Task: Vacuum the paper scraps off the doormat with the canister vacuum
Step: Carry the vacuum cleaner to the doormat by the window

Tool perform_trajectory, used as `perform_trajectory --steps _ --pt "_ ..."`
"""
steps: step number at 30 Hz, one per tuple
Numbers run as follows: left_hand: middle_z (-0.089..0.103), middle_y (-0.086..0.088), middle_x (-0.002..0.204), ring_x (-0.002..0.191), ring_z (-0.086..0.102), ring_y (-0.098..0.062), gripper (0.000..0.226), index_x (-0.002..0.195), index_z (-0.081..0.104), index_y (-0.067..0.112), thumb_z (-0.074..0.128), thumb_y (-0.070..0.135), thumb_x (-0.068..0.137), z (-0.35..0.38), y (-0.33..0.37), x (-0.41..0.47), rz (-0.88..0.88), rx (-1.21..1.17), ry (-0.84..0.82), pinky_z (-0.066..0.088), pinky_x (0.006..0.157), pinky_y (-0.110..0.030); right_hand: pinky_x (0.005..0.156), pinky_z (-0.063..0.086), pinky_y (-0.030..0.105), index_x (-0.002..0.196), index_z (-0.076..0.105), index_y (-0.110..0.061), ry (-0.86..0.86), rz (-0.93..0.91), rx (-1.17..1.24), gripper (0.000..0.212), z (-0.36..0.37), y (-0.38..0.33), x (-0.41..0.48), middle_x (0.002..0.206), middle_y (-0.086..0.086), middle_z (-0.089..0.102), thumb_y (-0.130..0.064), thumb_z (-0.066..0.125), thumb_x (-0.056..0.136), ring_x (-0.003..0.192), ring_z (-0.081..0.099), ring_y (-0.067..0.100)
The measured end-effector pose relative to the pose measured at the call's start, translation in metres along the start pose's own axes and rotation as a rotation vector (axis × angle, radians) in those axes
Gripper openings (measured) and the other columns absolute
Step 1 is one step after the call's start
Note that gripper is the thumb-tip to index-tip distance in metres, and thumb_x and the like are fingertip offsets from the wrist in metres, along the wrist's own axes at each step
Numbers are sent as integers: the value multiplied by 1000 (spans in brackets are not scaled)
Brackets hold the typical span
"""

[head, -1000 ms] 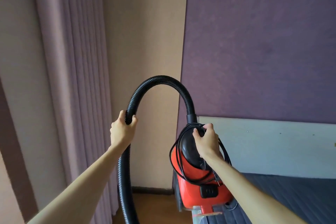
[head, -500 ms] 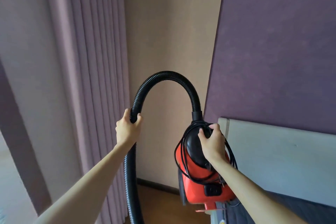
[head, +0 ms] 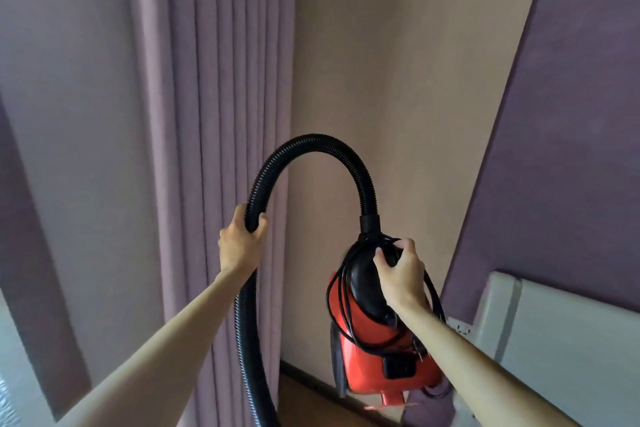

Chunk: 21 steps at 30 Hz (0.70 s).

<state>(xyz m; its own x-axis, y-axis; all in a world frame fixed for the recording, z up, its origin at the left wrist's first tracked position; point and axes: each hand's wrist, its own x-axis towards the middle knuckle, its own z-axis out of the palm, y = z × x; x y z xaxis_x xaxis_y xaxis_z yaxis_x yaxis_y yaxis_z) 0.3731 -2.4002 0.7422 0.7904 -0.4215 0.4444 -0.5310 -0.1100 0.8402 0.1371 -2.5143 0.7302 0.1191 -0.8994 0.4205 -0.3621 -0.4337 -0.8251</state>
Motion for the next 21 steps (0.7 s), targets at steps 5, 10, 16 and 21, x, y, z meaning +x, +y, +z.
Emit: perform_trajectory --steps 5,10,16,21 --pt "60 -5 66 61 59 -24 13 97 52 19 52 32 96 3 -11 31 31 29 49 43 57 -32 52 40 16 104 51 -9 -44 -23 43 22 41 0 32 75 -4 56 -22 65 92 62 55 9" --pt "59 -3 69 59 57 -20 15 100 53 18 52 33 98 -2 -29 53 -1 75 106 41 48 -26 48 43 12 102 49 -11 -132 -49 77 20 78 0 51 76 0 58 -23 64 93 59 55 7" --pt "63 -2 71 64 62 -24 17 109 60 25 53 33 96 -19 -49 66 -60 94 217 53 59 -35 50 46 18 97 51 -10 -268 -120 150 17 124 -1 70 72 -2 59 -19 64 93 59 57 9" --pt "60 4 65 56 57 -15 16 109 60 23 57 29 95 -26 -53 66 -56 180 353 40 51 -25 62 49 21 98 52 -11 -368 -165 219 18 158 -4 89 77 -3 61 -21 66 92 67 60 11"
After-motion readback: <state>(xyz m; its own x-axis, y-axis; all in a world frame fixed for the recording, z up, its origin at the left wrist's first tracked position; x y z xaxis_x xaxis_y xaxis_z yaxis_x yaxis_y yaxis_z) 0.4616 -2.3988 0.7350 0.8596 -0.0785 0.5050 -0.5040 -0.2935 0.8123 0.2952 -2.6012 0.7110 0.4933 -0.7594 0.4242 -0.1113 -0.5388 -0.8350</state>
